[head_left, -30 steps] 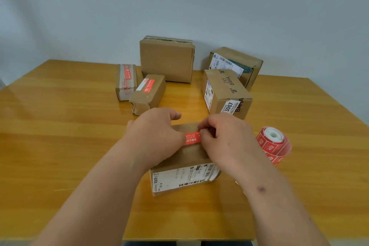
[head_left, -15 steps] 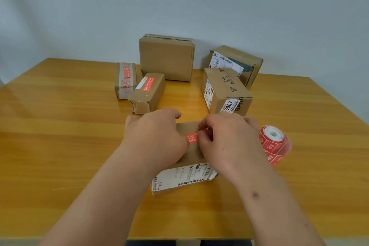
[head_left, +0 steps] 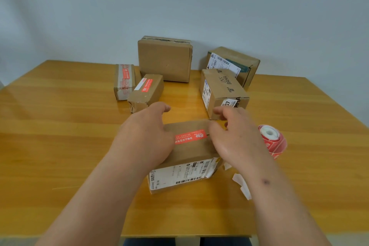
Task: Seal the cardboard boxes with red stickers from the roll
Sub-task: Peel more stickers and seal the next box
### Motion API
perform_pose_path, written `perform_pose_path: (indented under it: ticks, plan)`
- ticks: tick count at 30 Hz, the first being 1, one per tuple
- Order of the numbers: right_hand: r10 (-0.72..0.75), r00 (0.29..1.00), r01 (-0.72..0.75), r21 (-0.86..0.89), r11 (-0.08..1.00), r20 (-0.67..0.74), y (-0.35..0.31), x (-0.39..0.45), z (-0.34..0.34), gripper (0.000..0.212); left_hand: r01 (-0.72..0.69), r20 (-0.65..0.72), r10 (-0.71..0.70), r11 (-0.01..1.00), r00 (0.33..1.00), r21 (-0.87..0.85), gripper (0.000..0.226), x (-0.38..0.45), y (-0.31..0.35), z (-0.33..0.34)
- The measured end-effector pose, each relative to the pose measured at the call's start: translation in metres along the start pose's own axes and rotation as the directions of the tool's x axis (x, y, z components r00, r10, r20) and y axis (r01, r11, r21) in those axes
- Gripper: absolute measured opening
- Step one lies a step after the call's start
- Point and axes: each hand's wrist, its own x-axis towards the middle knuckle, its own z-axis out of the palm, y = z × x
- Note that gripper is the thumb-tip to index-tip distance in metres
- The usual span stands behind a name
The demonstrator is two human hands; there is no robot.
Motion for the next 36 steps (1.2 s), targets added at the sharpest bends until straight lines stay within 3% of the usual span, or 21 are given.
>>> perform_pose_path:
  ticks: [4, 7, 9, 11, 13, 15, 19, 23, 27, 32, 36]
  plan:
    - [0.028, 0.999, -0.029, 0.031, 0.999, 0.029, -0.003, 0.006, 0.009, 0.053, 0.004, -0.037, -0.003, 1.0, 0.999, 0.027, 0.052, -0.003, 0.003, 0.002]
    - [0.038, 0.999, -0.039, 0.081, 0.996, 0.015, 0.001, 0.01, 0.011, 0.03, 0.015, -0.033, -0.017, 0.999, 0.999, -0.052, 0.048, -0.002, -0.004, 0.002]
    - [0.066, 0.998, -0.067, 0.132, 0.989, 0.011, 0.003, 0.008, 0.01, 0.026, 0.021, -0.026, -0.024, 0.994, 0.999, -0.11, 0.046, -0.004, -0.008, 0.001]
    - [0.05, 0.997, -0.056, 0.138, 0.989, 0.051, 0.004, 0.003, 0.01, 0.037, 0.009, -0.018, -0.012, 0.99, 1.0, -0.144, 0.048, -0.008, -0.006, 0.0]
    - [0.006, 0.995, -0.016, 0.091, 0.996, 0.104, 0.003, -0.002, 0.009, 0.061, -0.002, 0.016, 0.004, 0.994, 1.0, -0.11, 0.064, -0.011, -0.001, -0.001]
    - [-0.007, 0.991, -0.003, 0.074, 0.997, 0.132, 0.002, -0.004, 0.006, 0.067, -0.005, 0.051, 0.009, 0.997, 0.999, -0.076, 0.068, -0.013, 0.001, -0.004]
    - [0.014, 0.992, -0.03, 0.126, 0.992, 0.123, 0.003, -0.004, 0.003, 0.049, -0.002, 0.057, 0.011, 0.989, 0.998, -0.15, 0.057, -0.012, -0.007, -0.007]
    - [0.01, 0.994, -0.017, 0.063, 0.998, 0.107, 0.002, -0.004, 0.007, 0.049, -0.025, 0.019, 0.028, 0.989, 0.999, -0.144, 0.056, -0.013, -0.007, -0.005]
    - [0.046, 0.996, -0.055, 0.108, 0.993, 0.082, 0.004, -0.001, 0.004, 0.029, -0.002, -0.007, 0.0, 0.982, 1.0, -0.188, 0.053, -0.011, -0.012, -0.006]
    - [0.03, 0.998, -0.031, 0.028, 0.999, 0.049, 0.002, -0.002, 0.005, 0.027, -0.015, -0.006, 0.014, 0.985, 1.0, -0.175, 0.051, -0.011, -0.013, -0.002]
    - [0.118, 0.989, -0.12, 0.029, 0.992, 0.088, 0.004, -0.003, 0.001, 0.044, 0.131, -0.04, -0.138, 0.981, 0.99, -0.145, 0.042, -0.011, -0.023, -0.003]
